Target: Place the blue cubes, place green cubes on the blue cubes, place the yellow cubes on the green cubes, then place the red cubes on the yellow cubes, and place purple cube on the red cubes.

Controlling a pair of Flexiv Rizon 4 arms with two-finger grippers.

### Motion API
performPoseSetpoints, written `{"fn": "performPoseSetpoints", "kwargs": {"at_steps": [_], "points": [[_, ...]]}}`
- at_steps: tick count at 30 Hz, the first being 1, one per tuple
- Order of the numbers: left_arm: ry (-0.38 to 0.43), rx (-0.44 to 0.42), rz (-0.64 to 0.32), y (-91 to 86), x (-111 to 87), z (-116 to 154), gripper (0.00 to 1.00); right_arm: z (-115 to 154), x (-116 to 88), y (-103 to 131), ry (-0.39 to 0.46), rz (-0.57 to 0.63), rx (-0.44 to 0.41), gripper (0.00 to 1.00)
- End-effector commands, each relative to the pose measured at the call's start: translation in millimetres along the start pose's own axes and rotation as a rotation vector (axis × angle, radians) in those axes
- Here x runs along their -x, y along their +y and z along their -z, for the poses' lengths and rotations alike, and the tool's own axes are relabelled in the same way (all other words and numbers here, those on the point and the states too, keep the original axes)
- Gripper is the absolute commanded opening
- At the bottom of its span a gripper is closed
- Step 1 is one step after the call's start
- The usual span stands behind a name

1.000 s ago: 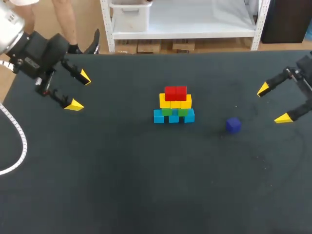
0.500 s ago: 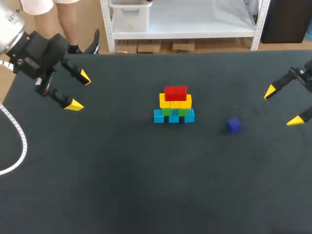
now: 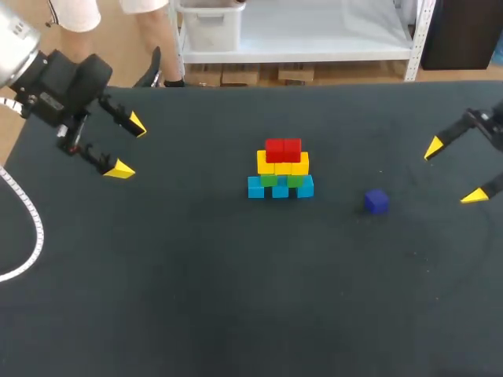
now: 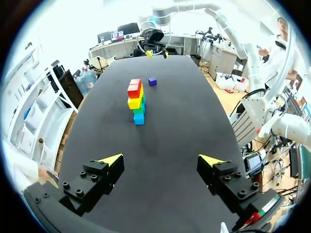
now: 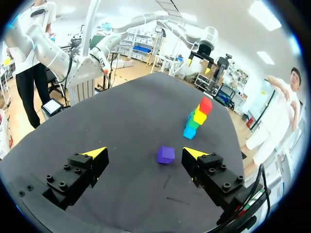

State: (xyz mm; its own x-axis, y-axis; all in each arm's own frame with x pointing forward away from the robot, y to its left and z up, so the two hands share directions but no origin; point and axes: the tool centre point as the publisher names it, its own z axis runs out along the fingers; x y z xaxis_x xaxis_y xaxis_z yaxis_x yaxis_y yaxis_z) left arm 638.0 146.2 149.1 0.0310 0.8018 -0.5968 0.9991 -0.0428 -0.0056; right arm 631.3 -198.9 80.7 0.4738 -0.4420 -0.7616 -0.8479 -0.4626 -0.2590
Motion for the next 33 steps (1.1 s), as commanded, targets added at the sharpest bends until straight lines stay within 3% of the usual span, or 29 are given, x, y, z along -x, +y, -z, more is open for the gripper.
{"fn": "performPoseSetpoints", "kwargs": {"at_steps": [1, 23, 33], "points": [[0.001, -0.001, 0.0, 1.0, -0.2, 0, 1.0, 2, 0, 2, 0.001, 0.008, -0.009, 1.0], [0.001, -0.001, 0.0, 1.0, -0.2, 0, 1.0, -15, 2, 4, 0.001, 0.012, -0.003, 1.0], [0.001, -0.001, 0.0, 1.0, -0.2, 0, 1.0, -29, 2, 4, 0.067, 0.012, -0.041, 1.0]]}}
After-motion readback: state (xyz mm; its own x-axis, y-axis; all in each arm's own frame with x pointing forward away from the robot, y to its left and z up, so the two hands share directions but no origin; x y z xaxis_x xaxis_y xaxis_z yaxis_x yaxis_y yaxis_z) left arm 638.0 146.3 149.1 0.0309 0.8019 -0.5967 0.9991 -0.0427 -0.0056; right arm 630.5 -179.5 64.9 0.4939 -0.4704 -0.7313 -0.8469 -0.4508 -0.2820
